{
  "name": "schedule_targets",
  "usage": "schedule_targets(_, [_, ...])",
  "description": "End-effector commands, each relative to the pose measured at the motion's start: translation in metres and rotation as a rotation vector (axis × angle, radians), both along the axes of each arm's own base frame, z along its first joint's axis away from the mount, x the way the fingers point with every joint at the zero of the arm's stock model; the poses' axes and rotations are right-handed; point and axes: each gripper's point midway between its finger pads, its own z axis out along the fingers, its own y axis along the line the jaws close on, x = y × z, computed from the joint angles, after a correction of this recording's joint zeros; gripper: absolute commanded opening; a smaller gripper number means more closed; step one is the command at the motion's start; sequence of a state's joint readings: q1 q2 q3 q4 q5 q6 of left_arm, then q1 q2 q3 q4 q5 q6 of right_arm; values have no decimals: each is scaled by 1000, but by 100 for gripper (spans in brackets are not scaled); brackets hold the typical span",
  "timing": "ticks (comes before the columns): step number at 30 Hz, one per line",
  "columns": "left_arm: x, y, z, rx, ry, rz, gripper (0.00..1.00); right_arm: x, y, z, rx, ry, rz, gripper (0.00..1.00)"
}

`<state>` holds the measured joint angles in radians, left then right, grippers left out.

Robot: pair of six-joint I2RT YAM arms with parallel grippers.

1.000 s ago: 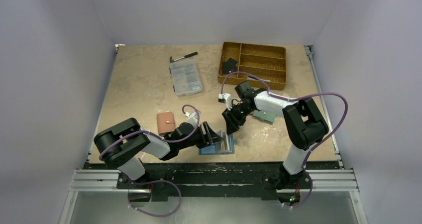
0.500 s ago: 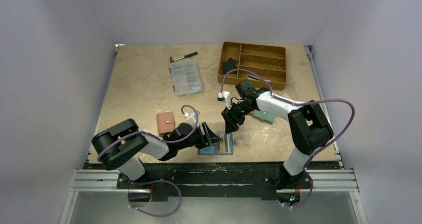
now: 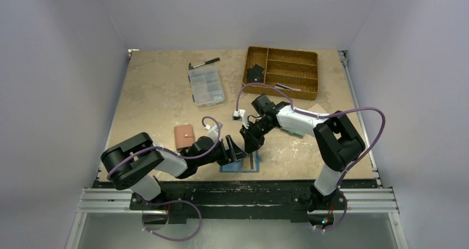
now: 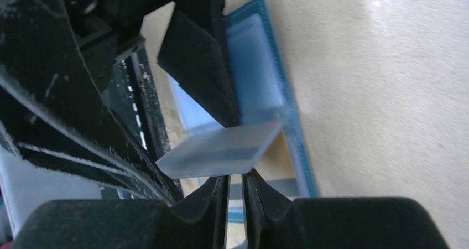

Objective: Take the credit cards out of the card holder
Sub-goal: Pick up the card holder from the center of the board.

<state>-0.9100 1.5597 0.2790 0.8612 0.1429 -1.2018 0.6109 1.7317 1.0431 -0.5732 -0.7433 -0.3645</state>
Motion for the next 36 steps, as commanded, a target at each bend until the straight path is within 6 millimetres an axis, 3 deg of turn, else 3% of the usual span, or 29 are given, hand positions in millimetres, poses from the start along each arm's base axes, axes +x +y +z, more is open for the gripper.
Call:
schedule_targets(1, [-8,11,-15,62,-3,-28,77,-13,24,18,108,47,46,22])
schedule_targets(8, [-7,11,-15,74,-4,-29,78,-26,35,22,152,88,67,26])
schedule_targets(16, [-5,28,-22,151,0,24,57,-19,32,20,123,58,56,32])
schedule_targets(22, [-3,43,-26,225,-12,57,50,-12,22,20,95,10,92,37])
schedule_targets(27, [-3,45,-24,231,-25,62,25,-13,18,23,113,20,112,41])
schedule_targets(30, [-2,45,-25,230,-32,59,0,-13,17,24,122,29,113,42])
schedule_targets(36, [1,45,-13,193,-88,65,0,-12,14,35,169,58,112,44])
